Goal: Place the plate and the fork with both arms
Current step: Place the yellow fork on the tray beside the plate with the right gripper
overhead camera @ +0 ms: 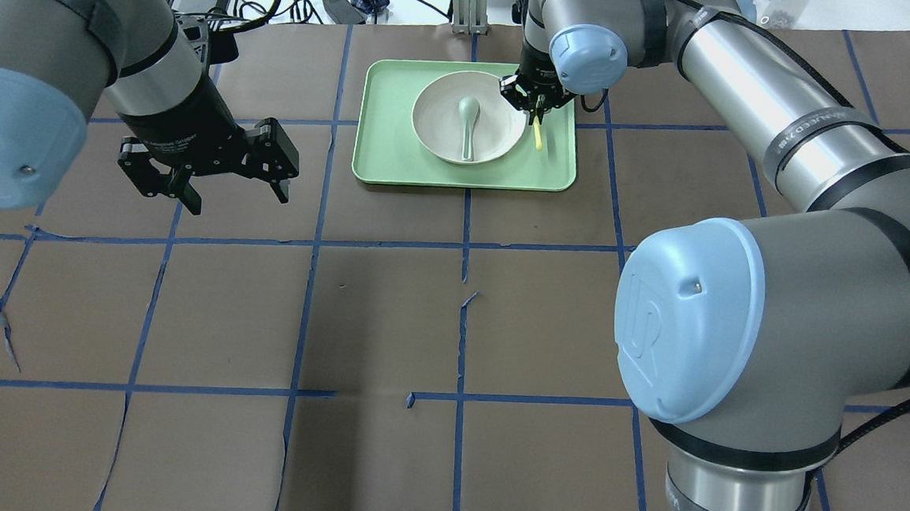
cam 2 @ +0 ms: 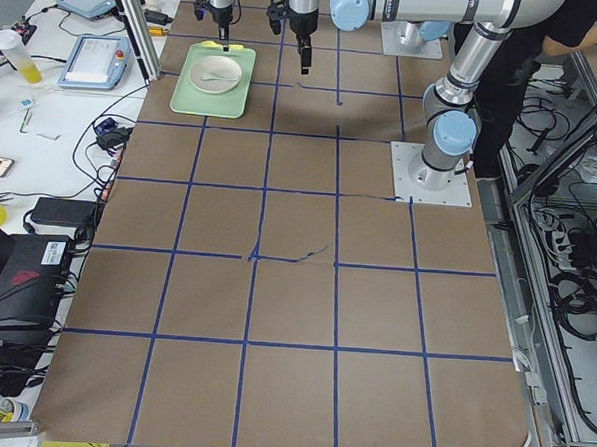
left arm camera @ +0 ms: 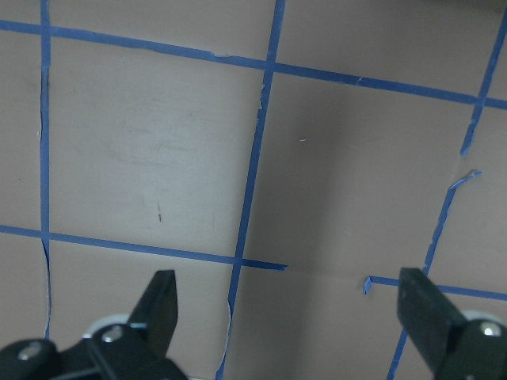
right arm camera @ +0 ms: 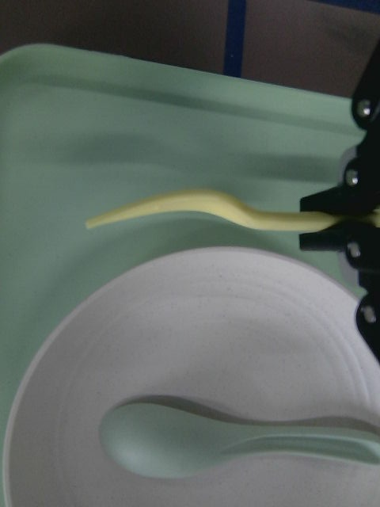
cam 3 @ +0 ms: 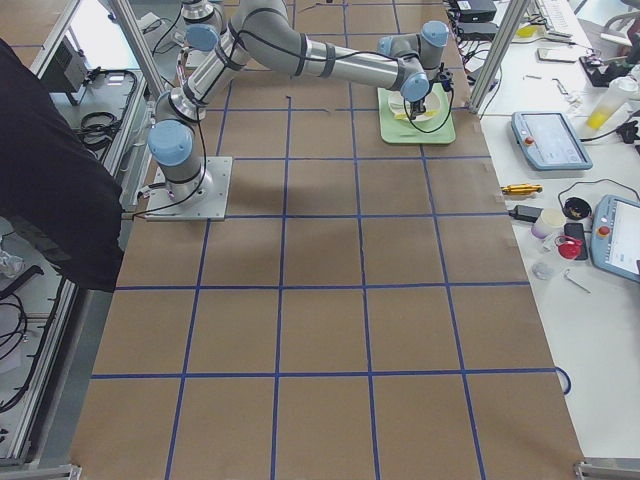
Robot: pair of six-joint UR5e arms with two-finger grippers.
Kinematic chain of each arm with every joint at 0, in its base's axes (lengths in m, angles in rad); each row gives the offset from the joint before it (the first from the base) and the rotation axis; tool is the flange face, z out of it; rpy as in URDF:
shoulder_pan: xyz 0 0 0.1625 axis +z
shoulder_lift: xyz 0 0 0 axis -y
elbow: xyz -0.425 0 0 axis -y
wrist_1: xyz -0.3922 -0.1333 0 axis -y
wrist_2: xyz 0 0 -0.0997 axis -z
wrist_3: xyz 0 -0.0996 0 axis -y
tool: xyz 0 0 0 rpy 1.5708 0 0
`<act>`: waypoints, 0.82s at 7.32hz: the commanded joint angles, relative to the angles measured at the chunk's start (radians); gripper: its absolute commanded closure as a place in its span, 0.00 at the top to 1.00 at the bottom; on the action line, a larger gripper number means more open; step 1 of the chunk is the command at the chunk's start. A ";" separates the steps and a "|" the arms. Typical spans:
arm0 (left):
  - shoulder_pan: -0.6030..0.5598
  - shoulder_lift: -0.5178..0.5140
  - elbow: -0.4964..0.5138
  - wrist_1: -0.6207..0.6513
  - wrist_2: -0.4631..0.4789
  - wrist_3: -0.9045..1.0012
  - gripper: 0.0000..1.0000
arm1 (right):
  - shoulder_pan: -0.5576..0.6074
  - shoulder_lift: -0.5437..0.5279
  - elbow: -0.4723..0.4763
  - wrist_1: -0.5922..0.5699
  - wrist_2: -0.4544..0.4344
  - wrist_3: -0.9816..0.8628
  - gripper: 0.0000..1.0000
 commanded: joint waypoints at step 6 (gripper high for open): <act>0.000 0.000 0.000 0.000 0.001 0.000 1.00 | -0.013 0.041 0.034 -0.068 0.010 -0.013 0.83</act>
